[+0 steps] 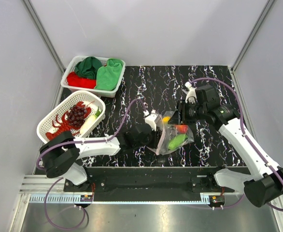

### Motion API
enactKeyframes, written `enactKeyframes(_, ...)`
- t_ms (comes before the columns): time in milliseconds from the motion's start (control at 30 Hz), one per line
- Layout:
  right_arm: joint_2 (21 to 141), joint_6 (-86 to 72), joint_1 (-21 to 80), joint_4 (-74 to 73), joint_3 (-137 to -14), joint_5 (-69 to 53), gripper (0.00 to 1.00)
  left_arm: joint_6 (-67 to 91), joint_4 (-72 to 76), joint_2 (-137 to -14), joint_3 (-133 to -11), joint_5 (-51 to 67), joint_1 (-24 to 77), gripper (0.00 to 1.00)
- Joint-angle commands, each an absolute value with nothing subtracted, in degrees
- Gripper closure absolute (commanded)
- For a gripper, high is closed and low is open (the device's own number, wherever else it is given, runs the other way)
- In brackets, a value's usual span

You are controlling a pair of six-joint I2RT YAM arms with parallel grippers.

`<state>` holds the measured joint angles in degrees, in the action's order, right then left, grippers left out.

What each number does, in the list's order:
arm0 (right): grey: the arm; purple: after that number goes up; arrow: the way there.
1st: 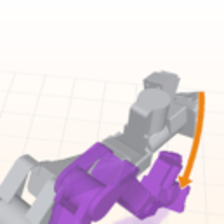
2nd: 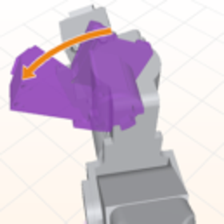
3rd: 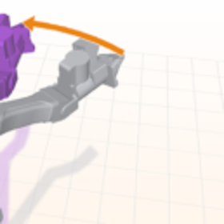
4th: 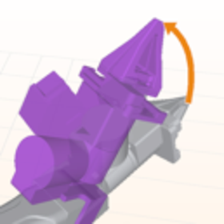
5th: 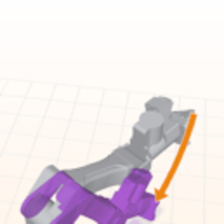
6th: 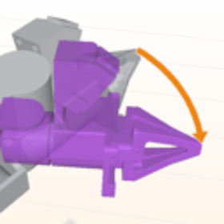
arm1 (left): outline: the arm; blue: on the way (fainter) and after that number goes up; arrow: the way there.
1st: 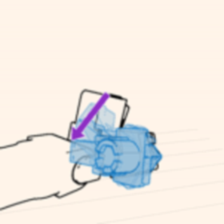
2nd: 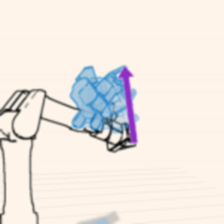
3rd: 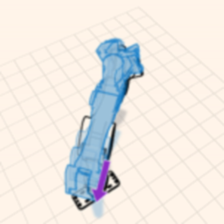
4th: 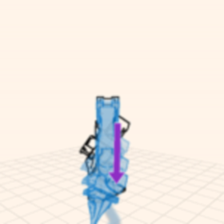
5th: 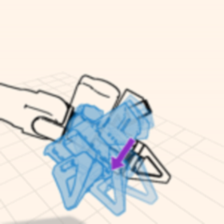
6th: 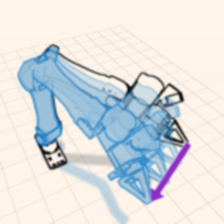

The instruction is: Open the zip-top bag and remove the fake food

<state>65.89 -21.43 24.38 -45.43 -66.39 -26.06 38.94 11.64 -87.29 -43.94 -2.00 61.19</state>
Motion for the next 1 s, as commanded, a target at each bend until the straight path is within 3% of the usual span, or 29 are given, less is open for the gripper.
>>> enactKeyframes(0, 65.6, -21.4, 24.8, -44.8, -67.8, -29.8, 0.54, 41.5, 11.9, -84.1, -46.3, -5.7, 61.5, 0.74)
enactKeyframes(167, 62.8, -20.7, 25.4, -43.6, -64.6, -31.9, 0.41, 44.6, 11.0, -85.8, -48.4, -6.1, 63.4, 0.74)
enactKeyframes(333, 62.2, -21.4, 27.1, -41.4, -59.7, -32.7, 0.39, 47.8, 9.4, -85.7, -49.1, -8.4, 64.2, 0.74)
enactKeyframes(500, 62.3, -24.1, 28.9, -38.1, -55.8, -35.5, 0.58, 50.1, 8.5, -82.8, -47.7, -13.0, 64.6, 0.73)
enactKeyframes(633, 62.0, -26.9, 29.7, -34.6, -56.1, -38.1, 1.00, 52.5, 8.1, -80.7, -46.7, -15.9, 64.8, 0.70)
enactKeyframes(967, 64.9, -36.2, 37.8, -25.0, -61.8, -41.7, 1.00, 52.7, 10.5, -70.9, -40.6, -18.4, 65.1, 0.60)
